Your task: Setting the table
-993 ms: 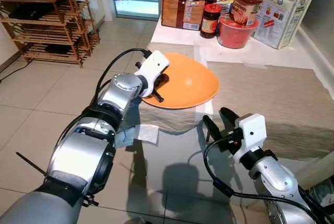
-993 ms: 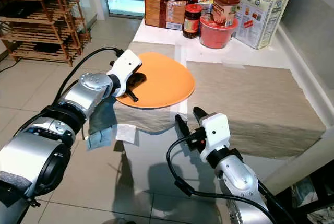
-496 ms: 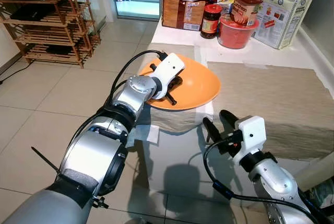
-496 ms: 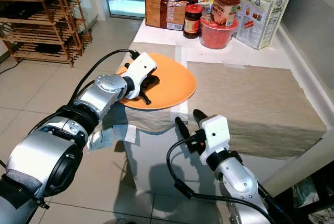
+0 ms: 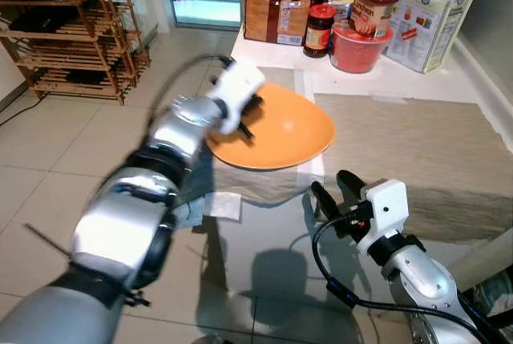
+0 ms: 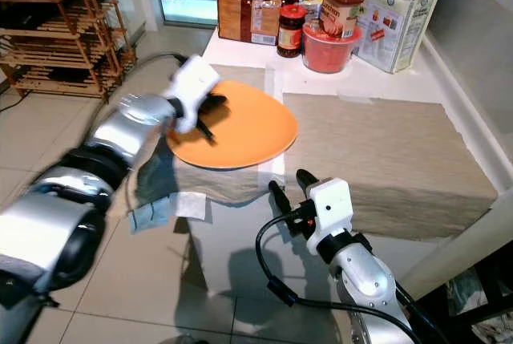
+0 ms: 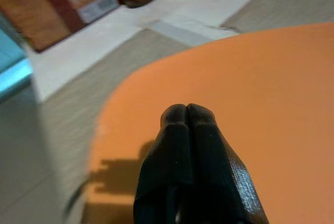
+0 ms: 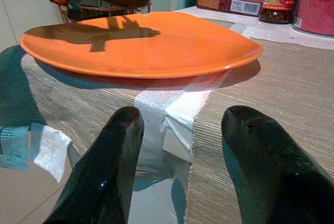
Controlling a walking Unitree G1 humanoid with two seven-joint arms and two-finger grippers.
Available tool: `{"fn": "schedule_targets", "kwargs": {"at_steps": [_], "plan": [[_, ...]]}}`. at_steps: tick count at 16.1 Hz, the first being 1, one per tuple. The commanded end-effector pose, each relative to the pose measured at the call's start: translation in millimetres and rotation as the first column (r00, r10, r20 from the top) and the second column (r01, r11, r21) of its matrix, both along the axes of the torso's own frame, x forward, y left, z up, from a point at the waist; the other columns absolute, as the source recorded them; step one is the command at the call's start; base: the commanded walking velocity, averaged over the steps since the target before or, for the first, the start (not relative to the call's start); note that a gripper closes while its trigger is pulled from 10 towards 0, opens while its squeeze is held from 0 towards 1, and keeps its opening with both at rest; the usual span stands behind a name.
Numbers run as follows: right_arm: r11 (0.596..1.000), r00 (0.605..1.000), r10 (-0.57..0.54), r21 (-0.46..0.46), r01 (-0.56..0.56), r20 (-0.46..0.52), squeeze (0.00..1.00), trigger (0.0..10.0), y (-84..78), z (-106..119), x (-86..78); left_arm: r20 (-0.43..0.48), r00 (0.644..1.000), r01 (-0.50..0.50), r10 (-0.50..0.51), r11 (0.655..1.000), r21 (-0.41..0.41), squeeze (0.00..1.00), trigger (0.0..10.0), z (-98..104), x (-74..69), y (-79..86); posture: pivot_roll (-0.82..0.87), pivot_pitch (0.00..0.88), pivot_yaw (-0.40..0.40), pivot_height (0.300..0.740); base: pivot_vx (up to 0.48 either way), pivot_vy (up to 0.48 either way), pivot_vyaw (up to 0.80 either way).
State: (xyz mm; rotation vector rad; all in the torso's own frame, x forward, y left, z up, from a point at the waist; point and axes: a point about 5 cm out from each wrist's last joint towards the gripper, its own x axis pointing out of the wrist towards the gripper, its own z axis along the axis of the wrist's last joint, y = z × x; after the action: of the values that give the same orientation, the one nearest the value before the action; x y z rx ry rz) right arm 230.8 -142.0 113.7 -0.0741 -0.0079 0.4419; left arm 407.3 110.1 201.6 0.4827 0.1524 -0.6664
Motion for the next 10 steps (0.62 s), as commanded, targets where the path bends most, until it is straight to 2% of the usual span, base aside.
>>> {"fn": "schedule_targets", "kwargs": {"at_steps": [1,4,6,10], "plan": [[1.000,1.000,0.006,0.000,-0.006,0.009,0.00,10.0,0.7,3,2.4,-0.004,1.000,-0.006,0.006,1.000,0.004,0.00,10.0,-4,-1.5,7.7,-0.01,0.000,0.026,0.740,0.000,0.000,0.00],[1.000,1.000,-0.011,0.012,0.010,0.027,0.00,10.0,-4.4,9,11.3,-0.039,0.998,-0.049,0.049,0.999,-0.001,0.00,10.0,-20,-7.5,29.6,0.00,0.000,0.016,0.740,0.000,0.000,0.00],[1.000,0.999,-0.029,0.010,0.028,0.039,0.00,10.0,-10.9,13,16.2,-0.029,0.999,-0.040,0.040,0.999,-0.020,0.00,10.0,-20,-12.0,34.7,0.01,0.000,0.008,0.740,0.000,0.000,0.00],[0.999,0.998,-0.040,0.014,0.040,0.043,0.00,10.0,-13.9,15,20.3,-0.019,0.999,-0.033,0.033,0.999,-0.035,0.00,10.0,-21,-18.8,36.7,0.01,0.000,0.003,0.740,0.000,0.000,0.00]]}}
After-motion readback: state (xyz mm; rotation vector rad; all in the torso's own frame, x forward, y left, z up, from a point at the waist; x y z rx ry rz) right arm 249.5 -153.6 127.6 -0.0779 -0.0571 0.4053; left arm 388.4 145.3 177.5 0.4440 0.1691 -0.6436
